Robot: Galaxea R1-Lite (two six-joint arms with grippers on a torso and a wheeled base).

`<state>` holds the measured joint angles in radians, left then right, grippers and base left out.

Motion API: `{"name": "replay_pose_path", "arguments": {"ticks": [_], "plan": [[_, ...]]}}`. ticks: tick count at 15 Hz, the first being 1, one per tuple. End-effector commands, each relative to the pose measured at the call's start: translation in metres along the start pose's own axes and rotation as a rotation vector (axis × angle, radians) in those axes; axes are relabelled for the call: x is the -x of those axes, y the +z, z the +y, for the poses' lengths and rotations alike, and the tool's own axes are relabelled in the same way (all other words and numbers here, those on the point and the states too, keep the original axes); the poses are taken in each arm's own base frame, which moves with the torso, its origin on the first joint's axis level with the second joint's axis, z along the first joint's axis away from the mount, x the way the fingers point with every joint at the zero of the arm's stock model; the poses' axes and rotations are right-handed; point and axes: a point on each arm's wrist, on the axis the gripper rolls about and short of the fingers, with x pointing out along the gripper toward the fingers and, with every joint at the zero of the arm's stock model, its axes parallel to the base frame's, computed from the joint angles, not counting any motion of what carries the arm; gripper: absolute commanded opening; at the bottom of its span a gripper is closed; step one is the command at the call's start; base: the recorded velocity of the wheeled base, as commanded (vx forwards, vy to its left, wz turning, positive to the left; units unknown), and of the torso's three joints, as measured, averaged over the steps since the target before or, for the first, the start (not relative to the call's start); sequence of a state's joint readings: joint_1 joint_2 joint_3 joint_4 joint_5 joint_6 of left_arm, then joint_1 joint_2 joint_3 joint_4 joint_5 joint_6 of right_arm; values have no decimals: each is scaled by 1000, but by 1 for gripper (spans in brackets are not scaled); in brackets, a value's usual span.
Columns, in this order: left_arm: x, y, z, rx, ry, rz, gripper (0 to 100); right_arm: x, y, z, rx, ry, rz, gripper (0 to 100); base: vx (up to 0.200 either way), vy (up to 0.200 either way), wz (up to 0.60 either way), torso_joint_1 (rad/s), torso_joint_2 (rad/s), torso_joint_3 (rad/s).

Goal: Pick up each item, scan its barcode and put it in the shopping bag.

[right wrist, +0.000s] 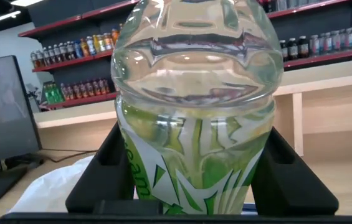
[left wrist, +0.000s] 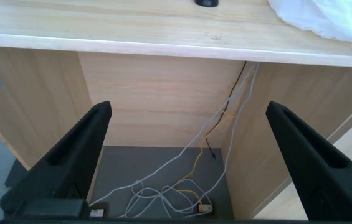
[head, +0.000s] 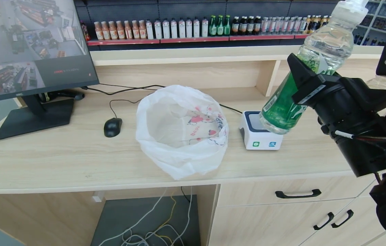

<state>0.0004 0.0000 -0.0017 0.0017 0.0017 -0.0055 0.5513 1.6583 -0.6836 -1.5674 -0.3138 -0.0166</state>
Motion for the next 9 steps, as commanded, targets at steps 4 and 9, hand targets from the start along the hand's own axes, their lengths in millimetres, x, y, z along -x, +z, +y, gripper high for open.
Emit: {"name": "replay_pose_path", "arguments": {"ticks": [4,9], "plan": [[0,0,0,2,1,0,100,-1,-3,0,3,-4,3,0,0,200,0,0,4,4],[0,0,0,-1,1,0,100,-6,-6,-1,48,-10,0,0,0,160,0,0,2,5]]}}
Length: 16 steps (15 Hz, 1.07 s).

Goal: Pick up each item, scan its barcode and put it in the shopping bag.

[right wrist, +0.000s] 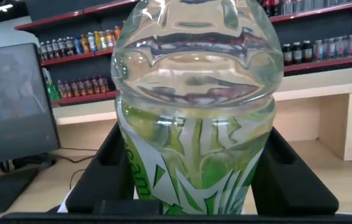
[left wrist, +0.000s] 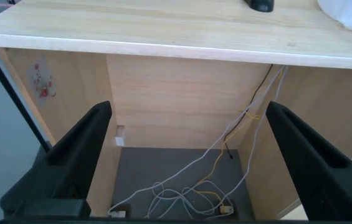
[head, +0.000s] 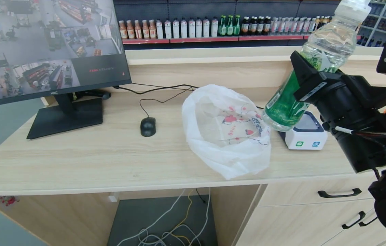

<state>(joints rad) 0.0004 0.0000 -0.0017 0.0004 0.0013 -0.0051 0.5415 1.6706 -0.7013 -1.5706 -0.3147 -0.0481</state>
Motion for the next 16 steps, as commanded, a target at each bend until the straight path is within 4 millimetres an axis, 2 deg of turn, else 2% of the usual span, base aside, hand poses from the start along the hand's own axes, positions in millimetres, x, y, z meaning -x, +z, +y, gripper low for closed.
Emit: {"name": "replay_pose_path", "arguments": {"ticks": [1,4,7,10,12,14,16], "plan": [[0,0,0,-1,1,1,100,-2,-9,3,19,14,17,0,0,0,0,0,0,0],[0,0,0,-5,0,3,100,-2,-16,10,23,80,36,0,0,0,0,0,0,0],[0,0,0,6,1,1,100,-4,-45,24,50,215,91,0,0,0,0,0,0,0],[0,0,0,6,1,1,100,-17,-82,69,24,306,104,0,0,0,0,0,0,0],[0,-1,0,10,1,3,100,-25,-106,84,18,310,109,0,0,0,0,0,0,0],[0,-1,0,15,1,3,100,-37,-110,88,17,297,73,0,0,0,0,0,0,0],[0,-1,0,15,1,3,100,-47,-108,73,42,257,53,0,0,0,0,0,0,0]]}}
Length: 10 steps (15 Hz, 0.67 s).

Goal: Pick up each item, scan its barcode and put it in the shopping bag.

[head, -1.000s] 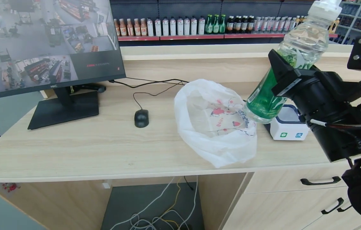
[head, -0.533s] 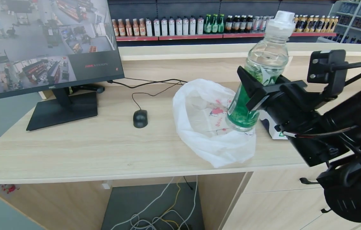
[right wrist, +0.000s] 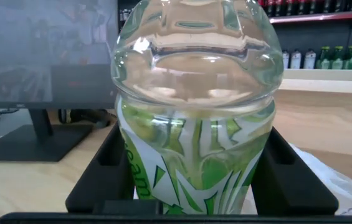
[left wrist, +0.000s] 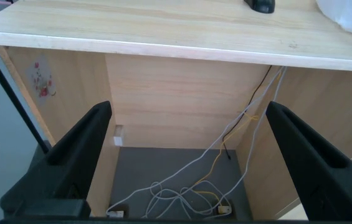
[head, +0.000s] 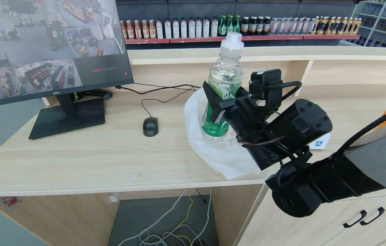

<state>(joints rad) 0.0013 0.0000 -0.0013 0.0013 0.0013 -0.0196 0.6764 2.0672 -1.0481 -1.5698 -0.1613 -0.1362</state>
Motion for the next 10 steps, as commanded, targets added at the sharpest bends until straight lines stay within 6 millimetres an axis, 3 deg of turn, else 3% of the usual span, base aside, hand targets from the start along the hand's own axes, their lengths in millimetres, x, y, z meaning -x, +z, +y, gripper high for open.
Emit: {"name": "replay_pose_path", "arguments": {"ticks": [1,4,10], "plan": [[0,0,0,-1,1,2,100,-8,-10,-11,22,-31,-3,0,0,0,0,0,0,0],[0,0,0,-4,1,0,100,-13,-21,-29,47,-74,3,0,0,0,0,0,0,0],[0,0,0,-4,1,0,100,-26,-53,-43,1,-109,8,0,0,0,0,0,0,0]]}}
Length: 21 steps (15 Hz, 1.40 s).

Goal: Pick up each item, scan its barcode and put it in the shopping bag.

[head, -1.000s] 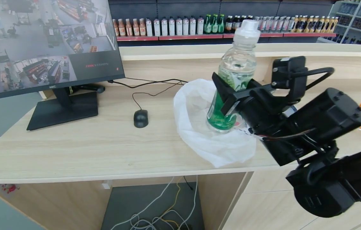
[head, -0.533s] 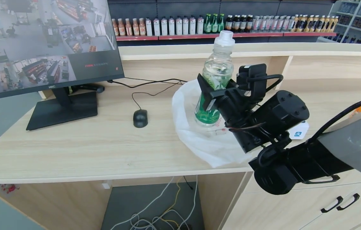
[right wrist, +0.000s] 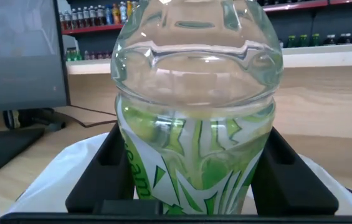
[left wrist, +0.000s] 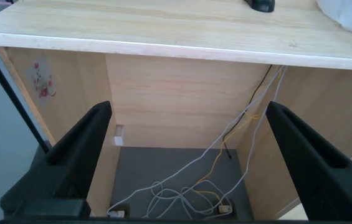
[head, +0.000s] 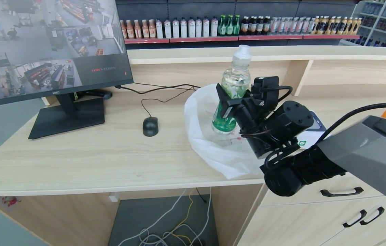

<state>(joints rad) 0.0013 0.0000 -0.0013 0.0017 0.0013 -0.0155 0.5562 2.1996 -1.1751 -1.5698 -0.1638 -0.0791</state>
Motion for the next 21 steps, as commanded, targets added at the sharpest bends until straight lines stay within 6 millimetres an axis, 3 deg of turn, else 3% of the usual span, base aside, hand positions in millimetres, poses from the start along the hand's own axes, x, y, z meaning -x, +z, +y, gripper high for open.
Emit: {"name": "replay_pose_path", "arguments": {"ticks": [1,12,21], "plan": [[0,0,0,0,1,0,100,-6,-14,0,-4,-4,-2,0,0,0,0,0,0,0],[0,0,0,1,1,0,100,-2,-49,0,16,-6,61,0,0,0,0,0,0,0],[0,0,0,1,1,1,100,0,-54,-1,17,-6,76,0,0,0,0,0,0,0]]}}
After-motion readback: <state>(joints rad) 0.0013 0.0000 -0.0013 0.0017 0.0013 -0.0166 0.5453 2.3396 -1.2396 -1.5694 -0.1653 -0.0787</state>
